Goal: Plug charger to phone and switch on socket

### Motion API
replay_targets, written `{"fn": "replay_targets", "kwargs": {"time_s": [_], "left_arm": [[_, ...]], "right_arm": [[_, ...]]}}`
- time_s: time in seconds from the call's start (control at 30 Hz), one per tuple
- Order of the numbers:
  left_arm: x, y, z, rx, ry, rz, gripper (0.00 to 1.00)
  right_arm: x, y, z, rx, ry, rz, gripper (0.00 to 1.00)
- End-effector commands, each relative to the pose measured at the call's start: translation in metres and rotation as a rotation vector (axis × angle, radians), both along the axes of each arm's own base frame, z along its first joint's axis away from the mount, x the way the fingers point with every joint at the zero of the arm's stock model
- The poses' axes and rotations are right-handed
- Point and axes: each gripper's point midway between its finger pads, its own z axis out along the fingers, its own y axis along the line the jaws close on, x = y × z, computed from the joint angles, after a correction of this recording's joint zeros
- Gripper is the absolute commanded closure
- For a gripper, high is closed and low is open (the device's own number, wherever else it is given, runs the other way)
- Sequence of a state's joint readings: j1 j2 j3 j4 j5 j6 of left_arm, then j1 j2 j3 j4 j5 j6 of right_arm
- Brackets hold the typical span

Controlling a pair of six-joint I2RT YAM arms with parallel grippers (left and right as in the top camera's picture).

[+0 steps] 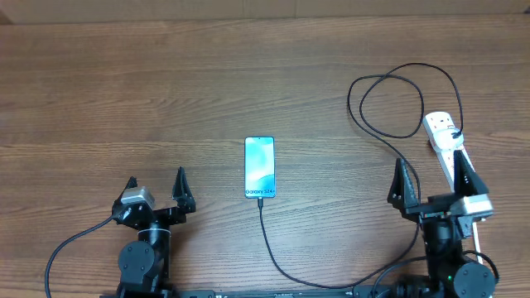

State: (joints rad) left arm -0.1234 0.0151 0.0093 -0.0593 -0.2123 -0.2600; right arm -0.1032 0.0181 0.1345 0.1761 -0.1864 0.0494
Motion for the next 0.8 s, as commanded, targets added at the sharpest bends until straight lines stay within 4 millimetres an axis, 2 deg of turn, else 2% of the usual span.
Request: {"fn": "replay_targets", "kwargs": {"time_s": [0.0, 0.23, 0.4, 0.53, 0.77], "left_arm": [[0.000, 0.000, 0.000, -0.007, -0.005, -0.004, 0.01], [0.000, 0.000, 0.000, -0.007, -0.005, -0.004, 0.00], [0.000, 0.000, 0.000, -0.007, -0.005, -0.004, 0.00], [0.000, 0.000, 0.000, -0.007, -0.005, -0.004, 0.00], [0.000, 0.000, 0.000, -0.007, -0.005, -0.004, 0.01]], "right_arm": [[0.006, -0.006, -0.020, 0.019, 0.032, -0.033, 0.00], [0.018, -0.015, -0.063, 0.040, 0.137, -0.077, 0.00], [0.022, -0.019, -0.085, 0.050, 0.229, -0.097, 0.00], [0.024, -0.019, -0.116, 0.056, 0.353, -0.098, 0.00], [0.024, -0.019, -0.117, 0.056, 0.361, -0.098, 0.00]]}}
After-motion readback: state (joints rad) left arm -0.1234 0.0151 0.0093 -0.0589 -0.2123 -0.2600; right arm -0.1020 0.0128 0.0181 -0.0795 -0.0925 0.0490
